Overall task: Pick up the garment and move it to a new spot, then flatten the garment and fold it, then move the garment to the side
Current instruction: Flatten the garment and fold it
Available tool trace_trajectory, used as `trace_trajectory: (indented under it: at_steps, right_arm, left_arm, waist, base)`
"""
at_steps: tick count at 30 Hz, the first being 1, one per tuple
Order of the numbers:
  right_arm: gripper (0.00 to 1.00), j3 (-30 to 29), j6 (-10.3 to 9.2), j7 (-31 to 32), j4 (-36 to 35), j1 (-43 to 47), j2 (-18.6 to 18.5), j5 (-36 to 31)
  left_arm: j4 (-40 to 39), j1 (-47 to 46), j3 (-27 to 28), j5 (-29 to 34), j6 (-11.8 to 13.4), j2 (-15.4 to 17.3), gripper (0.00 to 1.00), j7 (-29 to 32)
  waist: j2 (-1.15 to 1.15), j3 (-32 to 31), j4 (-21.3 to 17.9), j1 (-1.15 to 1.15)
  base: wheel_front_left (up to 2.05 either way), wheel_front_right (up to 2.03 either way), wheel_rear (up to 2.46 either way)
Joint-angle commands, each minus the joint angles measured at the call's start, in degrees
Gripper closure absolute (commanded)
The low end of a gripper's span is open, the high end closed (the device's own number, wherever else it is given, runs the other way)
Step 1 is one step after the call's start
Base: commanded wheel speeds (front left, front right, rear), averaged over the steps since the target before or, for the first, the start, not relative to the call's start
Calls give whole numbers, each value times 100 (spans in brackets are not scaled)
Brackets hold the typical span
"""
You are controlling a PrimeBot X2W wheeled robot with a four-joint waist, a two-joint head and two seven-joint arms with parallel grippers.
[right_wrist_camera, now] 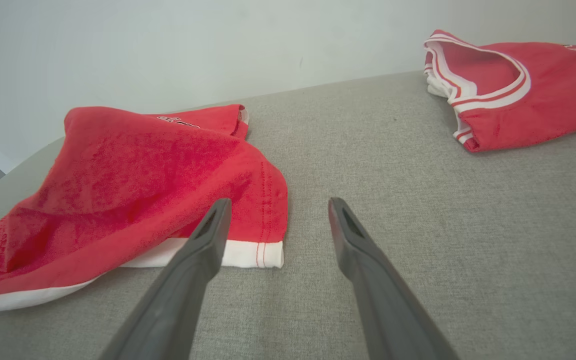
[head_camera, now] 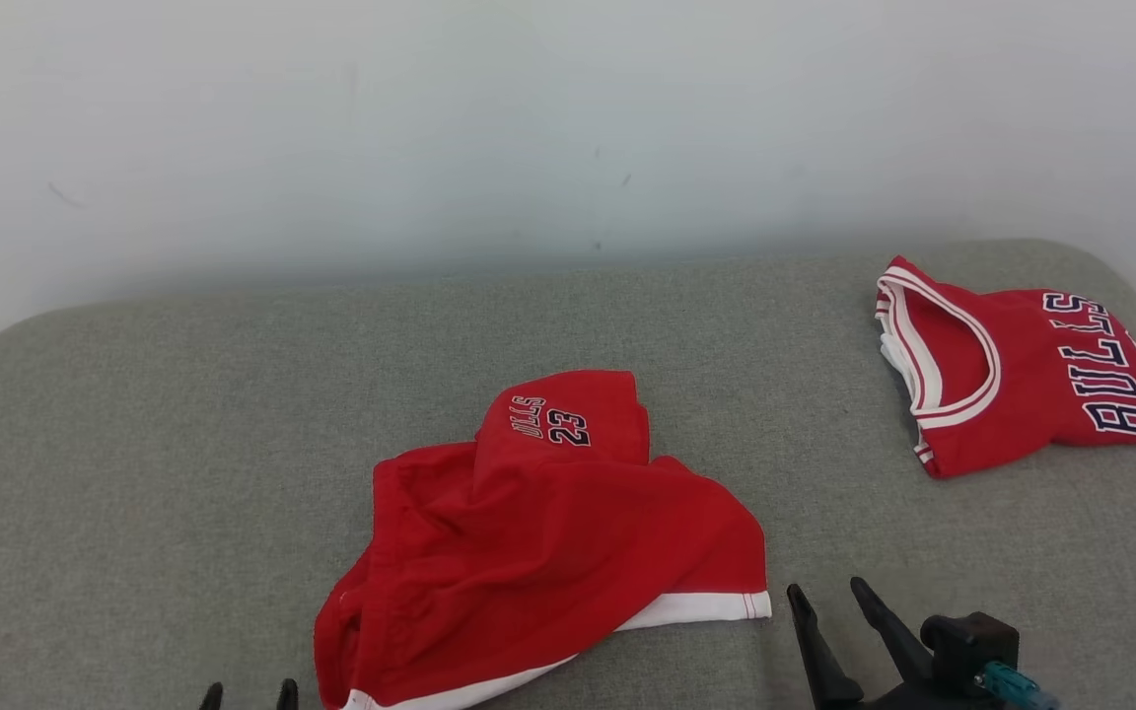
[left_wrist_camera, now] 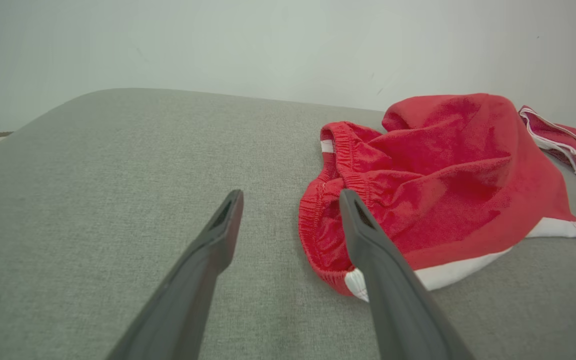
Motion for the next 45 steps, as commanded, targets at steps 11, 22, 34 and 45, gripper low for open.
trace_trajectory:
  at_steps: [11,22,34,45]
  right_arm:
    - [0,479,-2,-119,1109,-623,34,242]
    - [0,827,-2,-338,2176,-1397,175,331]
    - [100,1401,-2,-512,2778,-1841,233,821]
    - [100,1516,-2,-537,2066,-1502,-59,1165]
  left_arm:
    - [820,-450,-697,-111,-213,82,0,-21]
    - [1544,-991,-1273,-173,-243,269,0,-21]
    - [1859,-1293,-1638,-409,-245,392,100,-21]
    - [1334,-956,-1419,-435,-230,424,100,-21]
  waist:
    - [0,209,11,0]
    - [0,572,18,0]
    - [0,650,41,0]
    - [0,378,2,0]
  base:
    - [0,0,0]
    - [0,0,0]
    - [0,0,0]
    - [0,0,0]
